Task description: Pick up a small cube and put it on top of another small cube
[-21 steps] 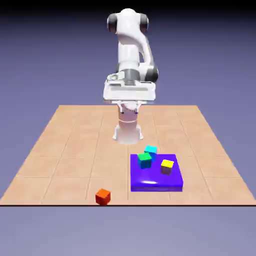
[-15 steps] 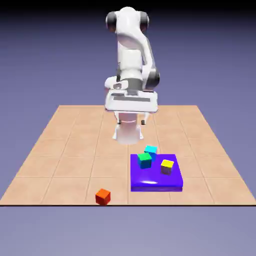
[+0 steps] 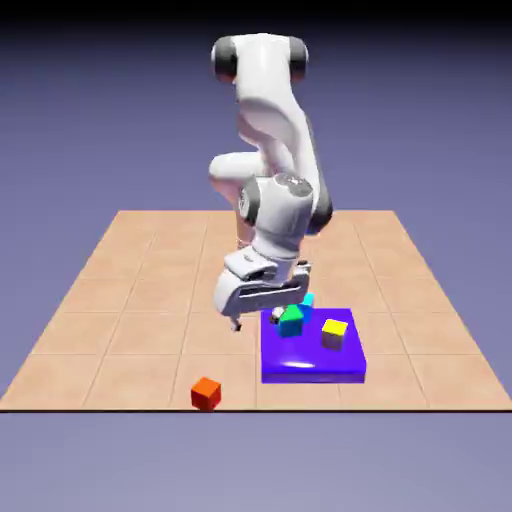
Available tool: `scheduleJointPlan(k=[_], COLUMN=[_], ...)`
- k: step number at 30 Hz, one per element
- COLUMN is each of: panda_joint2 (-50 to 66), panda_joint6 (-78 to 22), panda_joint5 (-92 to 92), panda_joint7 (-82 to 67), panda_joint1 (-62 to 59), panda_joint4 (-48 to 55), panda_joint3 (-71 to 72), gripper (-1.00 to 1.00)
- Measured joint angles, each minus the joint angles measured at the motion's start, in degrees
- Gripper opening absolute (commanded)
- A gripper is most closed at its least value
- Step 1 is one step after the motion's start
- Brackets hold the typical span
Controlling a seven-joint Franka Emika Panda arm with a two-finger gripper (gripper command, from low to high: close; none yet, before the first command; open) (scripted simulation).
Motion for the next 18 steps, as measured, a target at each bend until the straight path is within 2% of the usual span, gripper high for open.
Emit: scheduleJointPlan(k=[14,16,18], panda_joint2=[29.07,29.72,32.20], panda_joint6=[-27.18,-27.79,-22.81], panda_joint5=[-14.14,-14.46,-16.04], panda_joint7=[-11.65,-11.91,-10.35], panda_joint1=[4.58,4.68,3.09], panda_joint4=[23.43,23.95,21.73], panda_joint3=[-3.08,-3.15,-4.08], gripper=[0.00,0.00,0.00])
